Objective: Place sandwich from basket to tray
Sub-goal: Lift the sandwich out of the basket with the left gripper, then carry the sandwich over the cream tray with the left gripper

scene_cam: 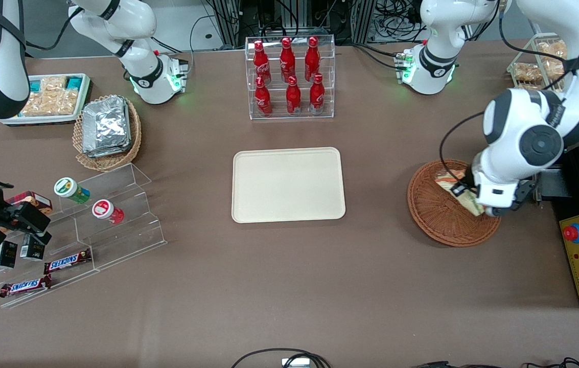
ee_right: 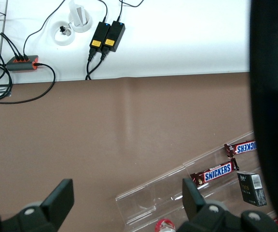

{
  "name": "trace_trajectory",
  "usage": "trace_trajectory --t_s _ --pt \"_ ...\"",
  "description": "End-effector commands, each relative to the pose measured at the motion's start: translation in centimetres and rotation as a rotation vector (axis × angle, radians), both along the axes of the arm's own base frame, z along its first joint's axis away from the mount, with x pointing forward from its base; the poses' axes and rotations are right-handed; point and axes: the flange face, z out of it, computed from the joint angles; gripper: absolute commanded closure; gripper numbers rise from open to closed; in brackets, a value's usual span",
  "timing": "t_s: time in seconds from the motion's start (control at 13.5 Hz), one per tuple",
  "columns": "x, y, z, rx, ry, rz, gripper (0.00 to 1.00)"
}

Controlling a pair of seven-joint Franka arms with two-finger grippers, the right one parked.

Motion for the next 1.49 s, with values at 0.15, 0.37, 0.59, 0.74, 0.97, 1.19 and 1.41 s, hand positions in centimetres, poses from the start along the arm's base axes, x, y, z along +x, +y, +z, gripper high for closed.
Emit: trace_trajectory --t_s 0.15,0.37,0.59,0.74,0.97,1.19,1.41 --pt "-1.0 -10.5 2.7 -0.014 -0.043 -0.269 1.00" --pt "-3.5 -16.6 1.9 -0.005 -0.035 -0.481 1.00" --pt "-5.8 -22.1 0.1 -0.041 -0.033 -0.632 1.00" --pt "-8.2 -26.5 -1.7 -0.067 -0.023 -0.710 1.00" --pt "-10.9 -30.3 -4.6 -0.085 0.008 -0.776 1.00" --pt "-13.0 -33.5 -8.3 -0.099 0.049 -0.844 1.00" --pt "-12.0 -34.6 -11.1 -0.089 0.053 -0.787 1.00"
